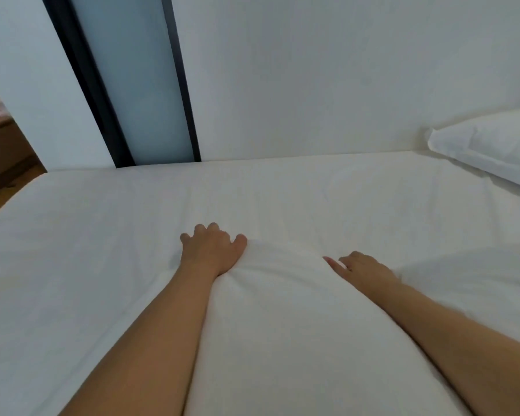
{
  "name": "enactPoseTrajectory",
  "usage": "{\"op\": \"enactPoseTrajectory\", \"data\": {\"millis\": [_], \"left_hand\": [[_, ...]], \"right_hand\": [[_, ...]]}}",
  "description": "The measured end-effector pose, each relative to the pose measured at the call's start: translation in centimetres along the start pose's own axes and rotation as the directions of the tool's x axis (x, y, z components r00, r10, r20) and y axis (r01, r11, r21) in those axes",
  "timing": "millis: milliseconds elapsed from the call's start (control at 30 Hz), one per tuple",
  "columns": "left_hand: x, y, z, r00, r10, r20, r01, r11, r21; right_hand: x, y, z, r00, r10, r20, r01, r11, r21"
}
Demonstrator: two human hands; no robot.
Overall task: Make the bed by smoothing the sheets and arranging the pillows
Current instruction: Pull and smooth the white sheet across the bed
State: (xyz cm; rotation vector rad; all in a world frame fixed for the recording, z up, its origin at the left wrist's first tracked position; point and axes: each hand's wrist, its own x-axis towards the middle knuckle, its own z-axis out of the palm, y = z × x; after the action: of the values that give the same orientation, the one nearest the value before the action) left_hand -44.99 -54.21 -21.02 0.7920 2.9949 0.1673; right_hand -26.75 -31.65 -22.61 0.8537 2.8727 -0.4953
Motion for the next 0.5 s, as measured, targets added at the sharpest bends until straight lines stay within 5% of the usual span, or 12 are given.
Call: {"op": "enactPoseTrajectory", "data": {"millis": [100, 167, 500], "left_hand": [[1.5, -1.0, 1.1, 0.976, 0.034, 0.215, 0.023, 0.966, -0.258], [1.8, -1.2, 1.1, 0.951, 0.070, 0.300, 0.012, 0.965, -0.262], [2.6, -0.5, 2.4, 0.972, -0.052, 0.229, 0.089, 0.984, -0.154]], "right_hand": [[0.2, 0.5, 0.3, 1.000, -0.020, -0.015, 0.020, 1.000, 0.020], [0.2, 0.6, 0.4, 1.000, -0.017, 0.022, 0.017, 1.000, 0.001], [1.7, 1.0, 0.8, 0.998, 0.020, 0.054, -0.017, 0.998, -0.058]]}}
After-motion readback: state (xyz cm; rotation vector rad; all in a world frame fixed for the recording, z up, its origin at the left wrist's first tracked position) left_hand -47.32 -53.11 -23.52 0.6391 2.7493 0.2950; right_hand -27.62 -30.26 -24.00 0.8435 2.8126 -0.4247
